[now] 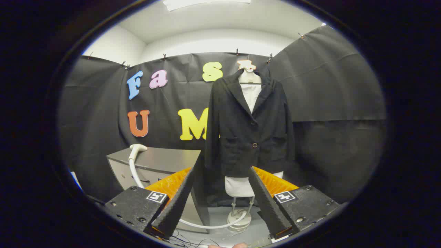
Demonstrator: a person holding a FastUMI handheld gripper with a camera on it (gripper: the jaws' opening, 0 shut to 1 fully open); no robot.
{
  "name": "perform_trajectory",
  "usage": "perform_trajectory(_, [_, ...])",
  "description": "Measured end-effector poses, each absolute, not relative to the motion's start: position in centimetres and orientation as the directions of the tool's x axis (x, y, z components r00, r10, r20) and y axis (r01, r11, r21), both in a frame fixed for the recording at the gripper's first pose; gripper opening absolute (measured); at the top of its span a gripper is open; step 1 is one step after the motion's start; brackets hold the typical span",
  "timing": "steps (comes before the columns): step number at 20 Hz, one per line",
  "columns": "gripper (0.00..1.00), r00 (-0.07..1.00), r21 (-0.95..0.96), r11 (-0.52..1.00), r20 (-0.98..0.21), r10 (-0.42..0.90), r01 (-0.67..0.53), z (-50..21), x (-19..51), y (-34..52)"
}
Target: Iron the clothes twice with a garment steamer, once on the left side and once on the right side.
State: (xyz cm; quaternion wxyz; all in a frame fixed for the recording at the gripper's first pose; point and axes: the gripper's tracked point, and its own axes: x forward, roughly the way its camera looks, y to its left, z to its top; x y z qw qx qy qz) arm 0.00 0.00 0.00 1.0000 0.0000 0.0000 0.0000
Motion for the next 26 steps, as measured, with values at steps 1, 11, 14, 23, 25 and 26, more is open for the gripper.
perform_trajectory(1, [0.98, 1.000, 0.000, 1.000, -0.001, -0.002, 0.002, 0.1, 0.0, -0.2])
perform_trajectory(11, [0.98, 1.000, 0.007, 1.000, 0.006, -0.007, 0.007, 0.5, 0.6, -0.3])
perform_trajectory(14, [0.98, 1.000, 0.002, 1.000, 0.008, 0.009, -0.009, 0.7, 0.7, 0.7])
perform_trajectory(23, [0.98, 0.998, 0.002, 0.998, -0.001, 0.058, -0.058, 0.9, 2.5, 6.7])
perform_trajectory(25, [0.98, 0.998, 0.003, 0.998, 0.023, 0.062, -0.062, 1.7, 3.3, 8.5])
perform_trajectory(26, [0.98, 0.998, 0.003, 0.998, 0.028, 0.065, -0.065, 2.0, 3.8, 9.6])
